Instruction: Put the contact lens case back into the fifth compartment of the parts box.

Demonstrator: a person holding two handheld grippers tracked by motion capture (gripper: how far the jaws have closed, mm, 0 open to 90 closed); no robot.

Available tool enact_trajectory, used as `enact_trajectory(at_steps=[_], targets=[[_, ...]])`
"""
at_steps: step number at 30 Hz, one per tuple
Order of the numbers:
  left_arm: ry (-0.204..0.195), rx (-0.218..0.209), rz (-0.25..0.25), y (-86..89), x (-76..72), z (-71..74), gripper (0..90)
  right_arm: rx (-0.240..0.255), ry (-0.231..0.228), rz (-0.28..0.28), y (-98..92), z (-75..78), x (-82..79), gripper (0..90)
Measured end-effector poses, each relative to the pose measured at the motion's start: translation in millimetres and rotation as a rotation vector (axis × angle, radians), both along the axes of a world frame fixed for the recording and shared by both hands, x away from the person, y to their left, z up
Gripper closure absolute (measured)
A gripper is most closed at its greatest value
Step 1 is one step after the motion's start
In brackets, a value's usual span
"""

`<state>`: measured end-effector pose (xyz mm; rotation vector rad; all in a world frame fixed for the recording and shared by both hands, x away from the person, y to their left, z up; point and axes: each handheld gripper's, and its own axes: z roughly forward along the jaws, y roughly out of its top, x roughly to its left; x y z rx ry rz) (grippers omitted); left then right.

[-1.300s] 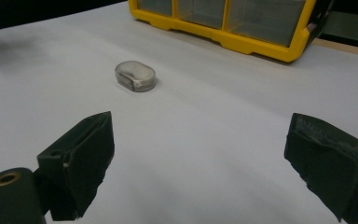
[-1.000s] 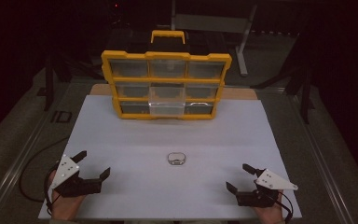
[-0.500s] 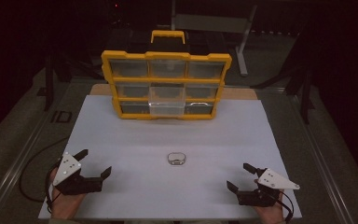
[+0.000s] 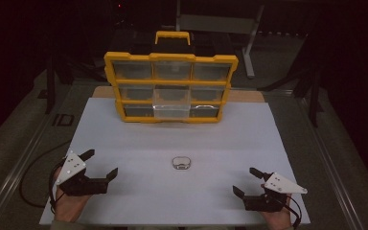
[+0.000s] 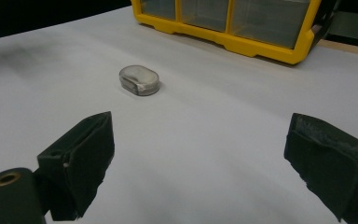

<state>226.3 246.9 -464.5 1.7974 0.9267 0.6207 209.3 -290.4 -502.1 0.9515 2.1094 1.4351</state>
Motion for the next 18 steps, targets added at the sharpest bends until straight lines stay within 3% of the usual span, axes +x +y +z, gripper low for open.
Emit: enact_trajectory(at_steps=[9,18], targets=[[-0.002,0.029,-0.052,-11.9,7.2,5.1,0.0,0.001,-0.004,-0.001,-0.3,0.4,-0.1,8.5],[-0.011,0.038,-0.070,-15.5,14.6,10.3,0.0,-0.003,-0.005,-0.001,-0.1,0.6,-0.1,8.5]])
